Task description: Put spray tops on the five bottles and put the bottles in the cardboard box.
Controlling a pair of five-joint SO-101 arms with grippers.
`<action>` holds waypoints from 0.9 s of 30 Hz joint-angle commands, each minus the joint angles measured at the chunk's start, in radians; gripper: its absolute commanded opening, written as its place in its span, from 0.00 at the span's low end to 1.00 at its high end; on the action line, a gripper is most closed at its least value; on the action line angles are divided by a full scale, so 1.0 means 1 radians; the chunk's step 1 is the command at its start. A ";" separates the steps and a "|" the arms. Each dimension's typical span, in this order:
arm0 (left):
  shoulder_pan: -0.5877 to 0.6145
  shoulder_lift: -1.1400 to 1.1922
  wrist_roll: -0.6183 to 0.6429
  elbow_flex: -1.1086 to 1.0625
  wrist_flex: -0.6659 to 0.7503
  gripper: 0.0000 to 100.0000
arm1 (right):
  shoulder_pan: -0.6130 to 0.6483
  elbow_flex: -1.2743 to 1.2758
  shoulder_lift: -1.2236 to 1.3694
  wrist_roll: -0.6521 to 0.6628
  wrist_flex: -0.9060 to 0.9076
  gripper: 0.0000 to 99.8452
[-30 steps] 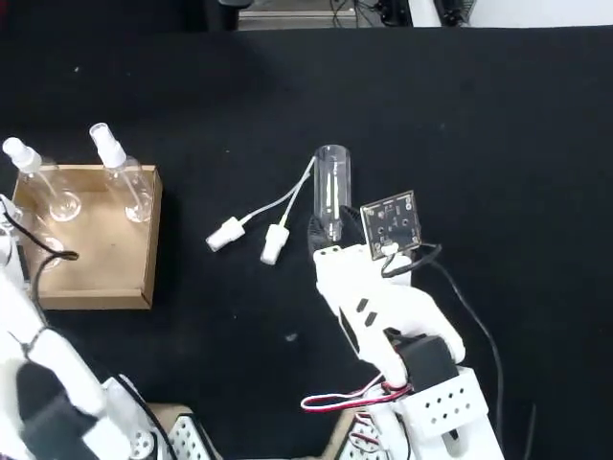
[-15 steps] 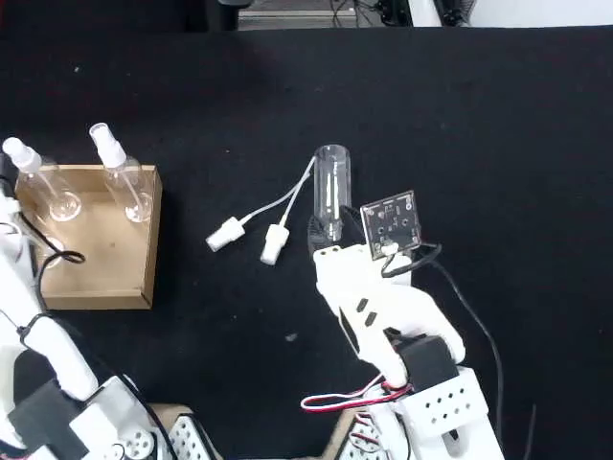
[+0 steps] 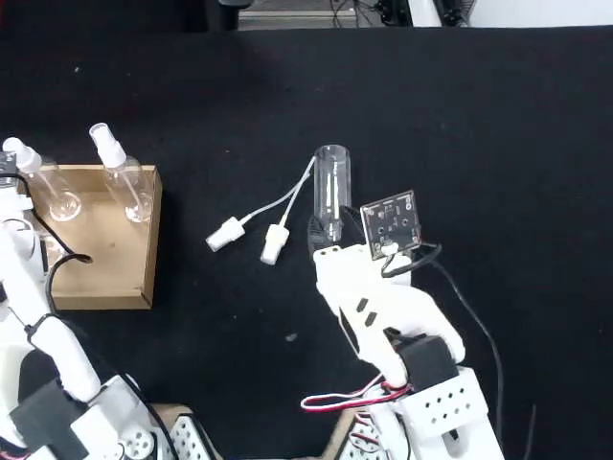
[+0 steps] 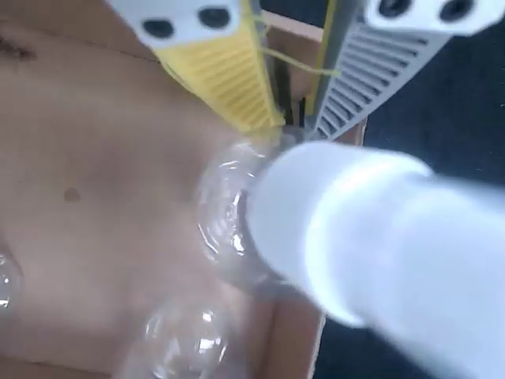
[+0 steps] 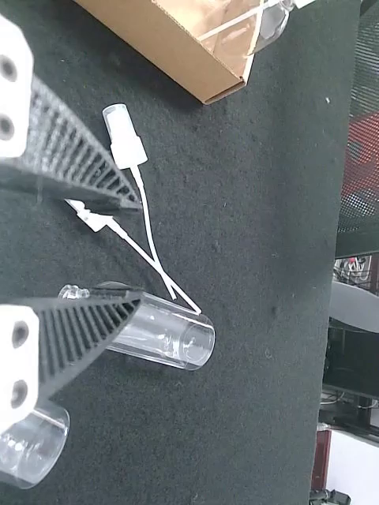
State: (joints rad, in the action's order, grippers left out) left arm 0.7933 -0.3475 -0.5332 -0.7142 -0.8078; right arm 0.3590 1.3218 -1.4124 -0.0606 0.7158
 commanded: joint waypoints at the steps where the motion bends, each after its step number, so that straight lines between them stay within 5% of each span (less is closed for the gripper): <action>1: -0.013 -0.011 0.012 0.008 0.025 0.03 | 0.005 -0.010 -0.013 0.006 -0.029 0.13; 27: -0.065 -0.008 0.057 -0.038 0.144 0.03 | 0.002 -0.010 -0.013 0.005 -0.029 0.13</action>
State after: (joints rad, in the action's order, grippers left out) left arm 0.7488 -0.3475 -0.4826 -0.7710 -0.6820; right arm 0.3590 1.3218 -1.4124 -0.0606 0.7158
